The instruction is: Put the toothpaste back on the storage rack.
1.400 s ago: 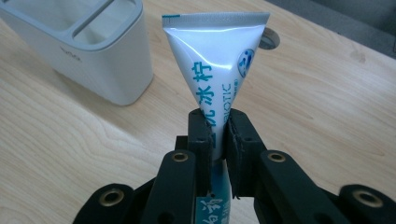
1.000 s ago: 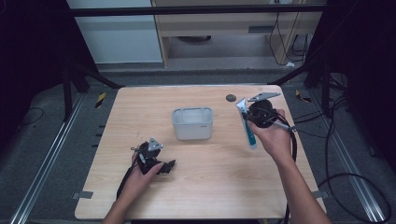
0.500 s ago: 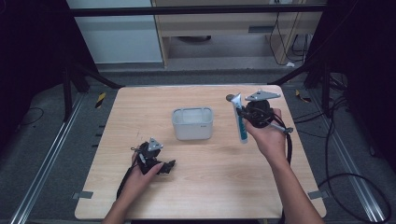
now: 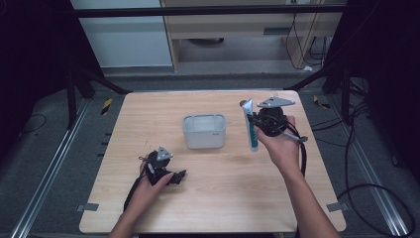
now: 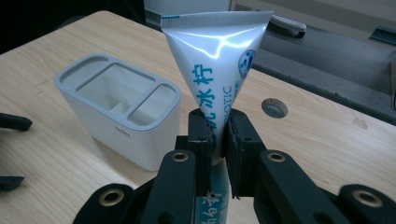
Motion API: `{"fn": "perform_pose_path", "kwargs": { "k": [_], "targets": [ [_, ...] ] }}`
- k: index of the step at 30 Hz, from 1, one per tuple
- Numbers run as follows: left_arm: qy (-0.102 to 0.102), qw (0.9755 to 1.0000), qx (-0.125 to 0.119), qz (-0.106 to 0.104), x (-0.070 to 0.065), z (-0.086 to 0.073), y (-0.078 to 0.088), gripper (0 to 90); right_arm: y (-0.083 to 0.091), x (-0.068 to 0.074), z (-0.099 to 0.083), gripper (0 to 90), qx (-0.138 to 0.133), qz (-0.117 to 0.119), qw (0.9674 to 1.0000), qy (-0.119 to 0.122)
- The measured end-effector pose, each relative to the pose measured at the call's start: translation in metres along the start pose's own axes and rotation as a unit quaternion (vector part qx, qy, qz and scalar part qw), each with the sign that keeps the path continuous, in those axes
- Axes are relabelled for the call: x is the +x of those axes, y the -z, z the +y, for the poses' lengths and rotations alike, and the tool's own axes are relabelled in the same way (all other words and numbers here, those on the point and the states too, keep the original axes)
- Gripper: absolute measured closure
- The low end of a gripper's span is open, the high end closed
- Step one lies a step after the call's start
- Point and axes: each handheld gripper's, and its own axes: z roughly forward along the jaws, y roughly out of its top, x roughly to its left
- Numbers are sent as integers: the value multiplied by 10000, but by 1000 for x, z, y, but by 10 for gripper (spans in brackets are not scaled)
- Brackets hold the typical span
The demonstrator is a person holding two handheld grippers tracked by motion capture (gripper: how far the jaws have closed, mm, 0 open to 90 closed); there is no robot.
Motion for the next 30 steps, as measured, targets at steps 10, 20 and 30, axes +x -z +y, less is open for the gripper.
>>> {"fn": "perform_pose_path", "kwargs": {
  "k": [10,20,30],
  "targets": [
    [1,10000,-1,0,0,0,0,0,5,5,7,812,-227,103,9996,-89],
    [12,10000,-12,0,0,0,0,0,13,17,23,811,-484,163,9986,-128],
    [-2,10000,-11,1,0,0,0,0,17,26,37,811,-762,226,9966,-220]
  ]
}}
